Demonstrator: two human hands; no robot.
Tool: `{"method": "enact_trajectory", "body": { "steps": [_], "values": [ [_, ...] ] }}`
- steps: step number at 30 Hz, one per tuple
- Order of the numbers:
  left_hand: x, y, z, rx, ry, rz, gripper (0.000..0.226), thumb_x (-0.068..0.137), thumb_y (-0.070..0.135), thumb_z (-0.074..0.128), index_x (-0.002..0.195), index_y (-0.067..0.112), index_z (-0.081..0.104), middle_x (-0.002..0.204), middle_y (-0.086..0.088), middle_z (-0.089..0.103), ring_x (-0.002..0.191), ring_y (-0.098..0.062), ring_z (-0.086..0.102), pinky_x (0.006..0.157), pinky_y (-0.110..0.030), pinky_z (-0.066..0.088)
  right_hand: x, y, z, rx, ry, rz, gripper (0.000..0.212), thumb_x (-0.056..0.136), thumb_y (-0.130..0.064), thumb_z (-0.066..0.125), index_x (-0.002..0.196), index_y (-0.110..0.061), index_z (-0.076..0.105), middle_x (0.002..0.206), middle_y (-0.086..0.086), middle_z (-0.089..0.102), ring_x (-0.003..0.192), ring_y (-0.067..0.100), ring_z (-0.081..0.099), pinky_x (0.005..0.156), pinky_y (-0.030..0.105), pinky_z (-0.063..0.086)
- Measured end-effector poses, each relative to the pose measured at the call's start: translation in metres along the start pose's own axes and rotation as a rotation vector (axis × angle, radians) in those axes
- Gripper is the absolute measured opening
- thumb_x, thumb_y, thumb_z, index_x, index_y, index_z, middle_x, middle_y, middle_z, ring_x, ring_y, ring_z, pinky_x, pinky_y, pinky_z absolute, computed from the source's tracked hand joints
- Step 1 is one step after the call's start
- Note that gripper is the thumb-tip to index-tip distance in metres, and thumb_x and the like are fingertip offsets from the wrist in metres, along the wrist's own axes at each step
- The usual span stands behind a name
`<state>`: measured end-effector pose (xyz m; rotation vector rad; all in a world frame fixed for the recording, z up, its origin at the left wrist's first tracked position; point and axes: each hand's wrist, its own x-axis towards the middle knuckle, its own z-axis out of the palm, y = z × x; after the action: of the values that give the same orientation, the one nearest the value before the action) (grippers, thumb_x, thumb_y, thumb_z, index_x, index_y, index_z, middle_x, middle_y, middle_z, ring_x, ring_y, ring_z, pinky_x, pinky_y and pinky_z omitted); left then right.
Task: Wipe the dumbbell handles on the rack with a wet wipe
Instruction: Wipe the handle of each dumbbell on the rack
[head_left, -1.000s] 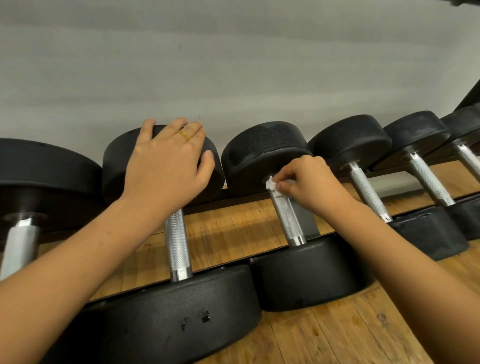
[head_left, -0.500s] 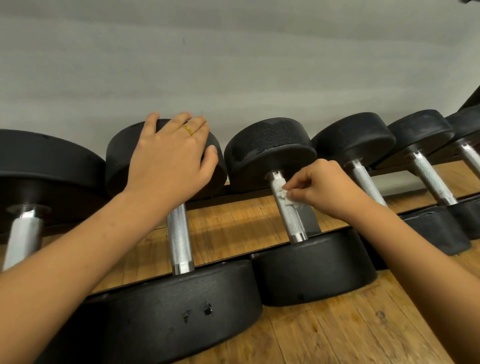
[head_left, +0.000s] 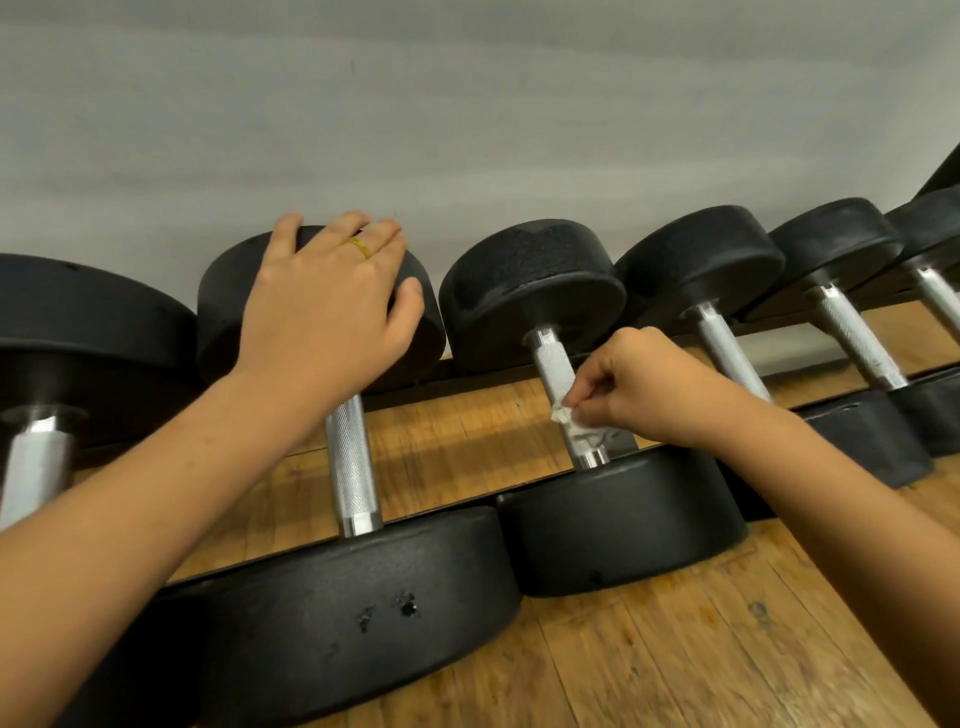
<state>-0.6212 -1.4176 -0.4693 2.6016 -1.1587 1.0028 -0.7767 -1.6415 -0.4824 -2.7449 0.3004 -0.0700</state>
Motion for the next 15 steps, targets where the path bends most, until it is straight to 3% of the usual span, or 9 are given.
{"method": "enact_trajectory", "body": {
  "steps": [4, 6, 10, 13, 15],
  "values": [
    [-0.001, -0.001, 0.001, 0.001, -0.005, -0.004, 0.056, 0.102, 0.04, 0.037, 0.14, 0.007, 0.061, 0.144, -0.009, 0.061, 0.138, -0.026, 0.052, 0.117, -0.06, 0.031, -0.006, 0.009, -0.01, -0.061, -0.228, 0.036, 0.014, 0.078, -0.019, 0.085, 0.084, -0.031, 0.081, 0.078, -0.02, 0.072, 0.077, -0.009, 0.065, 0.078, 0.016, 0.053],
    [-0.001, -0.001, 0.002, 0.001, -0.005, -0.003, 0.056, 0.102, 0.04, 0.036, 0.14, 0.008, 0.061, 0.144, -0.009, 0.061, 0.139, -0.026, 0.052, 0.118, -0.06, 0.031, -0.007, 0.01, -0.009, -0.019, -0.216, 0.014, 0.016, 0.079, -0.016, 0.083, 0.085, -0.031, 0.08, 0.076, -0.018, 0.073, 0.075, -0.007, 0.066, 0.074, 0.015, 0.051],
    [-0.001, -0.001, 0.003, -0.004, 0.0, -0.006, 0.057, 0.102, 0.041, 0.035, 0.14, 0.009, 0.062, 0.144, -0.007, 0.062, 0.138, -0.025, 0.053, 0.117, -0.059, 0.032, 0.008, 0.015, 0.003, 0.168, 0.22, -0.07, 0.016, 0.088, -0.014, 0.076, 0.098, -0.027, 0.076, 0.083, -0.016, 0.071, 0.078, -0.005, 0.066, 0.073, 0.01, 0.049],
    [0.0, -0.002, 0.002, -0.004, -0.002, 0.004, 0.057, 0.102, 0.041, 0.033, 0.139, 0.009, 0.063, 0.143, -0.007, 0.062, 0.138, -0.025, 0.053, 0.116, -0.059, 0.032, 0.025, 0.017, 0.01, 0.032, 0.428, -0.21, 0.021, 0.091, -0.01, 0.07, 0.11, -0.016, 0.076, 0.102, -0.005, 0.072, 0.091, 0.001, 0.063, 0.086, 0.021, 0.05],
    [0.0, -0.002, 0.002, 0.002, -0.001, 0.01, 0.058, 0.102, 0.041, 0.033, 0.138, 0.008, 0.063, 0.143, -0.007, 0.062, 0.137, -0.026, 0.054, 0.116, -0.058, 0.032, 0.032, 0.019, 0.013, -0.09, 0.462, -0.342, 0.022, 0.09, -0.005, 0.071, 0.109, -0.014, 0.077, 0.101, 0.002, 0.073, 0.09, 0.011, 0.065, 0.084, 0.027, 0.052]
  ]
}}
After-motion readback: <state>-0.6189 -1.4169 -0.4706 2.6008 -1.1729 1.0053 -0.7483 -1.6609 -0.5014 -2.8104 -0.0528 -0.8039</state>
